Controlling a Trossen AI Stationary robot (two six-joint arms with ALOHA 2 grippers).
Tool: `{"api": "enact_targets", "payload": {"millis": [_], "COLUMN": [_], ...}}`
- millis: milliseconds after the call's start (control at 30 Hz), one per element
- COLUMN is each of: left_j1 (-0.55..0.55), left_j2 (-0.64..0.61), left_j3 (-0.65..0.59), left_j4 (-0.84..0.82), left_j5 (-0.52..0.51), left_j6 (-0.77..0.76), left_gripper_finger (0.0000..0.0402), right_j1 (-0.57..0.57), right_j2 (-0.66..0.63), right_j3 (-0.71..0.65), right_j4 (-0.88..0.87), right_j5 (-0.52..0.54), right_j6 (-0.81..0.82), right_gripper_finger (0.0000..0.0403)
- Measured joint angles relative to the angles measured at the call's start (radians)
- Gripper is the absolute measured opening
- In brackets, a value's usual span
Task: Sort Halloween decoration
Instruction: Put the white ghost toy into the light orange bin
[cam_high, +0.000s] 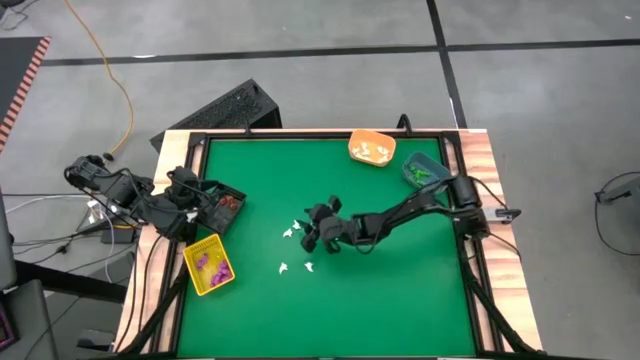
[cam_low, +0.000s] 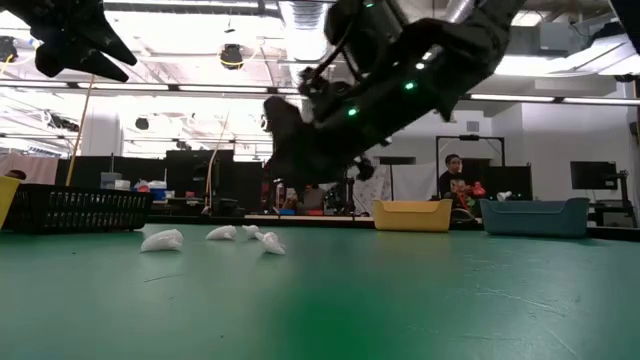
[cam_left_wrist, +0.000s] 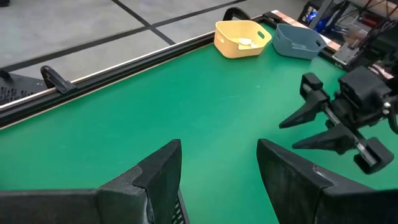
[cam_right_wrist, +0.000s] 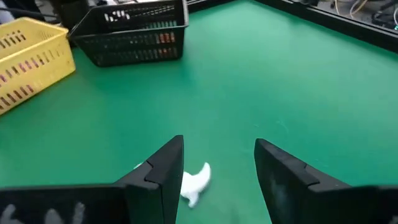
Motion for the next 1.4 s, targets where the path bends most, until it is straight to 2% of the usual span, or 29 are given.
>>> {"api": "enact_targets", "payload": {"millis": [167, 333, 600, 733, 933, 1067, 1400], "left_j1": [0.0, 0.0, 0.0, 0.0, 0.0, 0.0, 0.0], "left_j2": [0.0, 0.0, 0.0, 0.0, 0.0, 0.0, 0.0], "left_j3": [0.0, 0.0, 0.0, 0.0, 0.0, 0.0, 0.0], "left_j4": [-0.012, -0.016, -0.028, -0.031, -0.036, -0.036, -0.039], "left_j5": [0.002, 0.004, 0.025, 0.021, 0.018, 0.018, 0.019], "left_j6": [-0.002, -0.003, -0.007, -0.008, -0.008, -0.013, -0.021], "left_gripper_finger": [0.0199, 0.0199, 0.0199, 0.0199, 0.0199, 0.0199, 0.0199], "right_j1": [0.002, 0.002, -0.002, -0.005, -0.023, -0.034, -0.034], "right_j2": [0.1, 0.159, 0.171, 0.171, 0.167, 0.166, 0.166], "right_j3": [0.106, 0.186, 0.191, 0.191, 0.194, 0.195, 0.193], "right_j4": [-0.02, -0.078, -0.244, -0.258, -0.339, -0.372, -0.38], "right_j5": [0.001, 0.001, 0.0, -0.034, -0.028, -0.027, -0.037], "right_j6": [-0.043, -0.017, 0.059, 0.06, 0.135, 0.171, 0.177], "right_gripper_finger": [0.0191, 0.0191, 0.0191, 0.0191, 0.0189, 0.017, 0.0075]}}
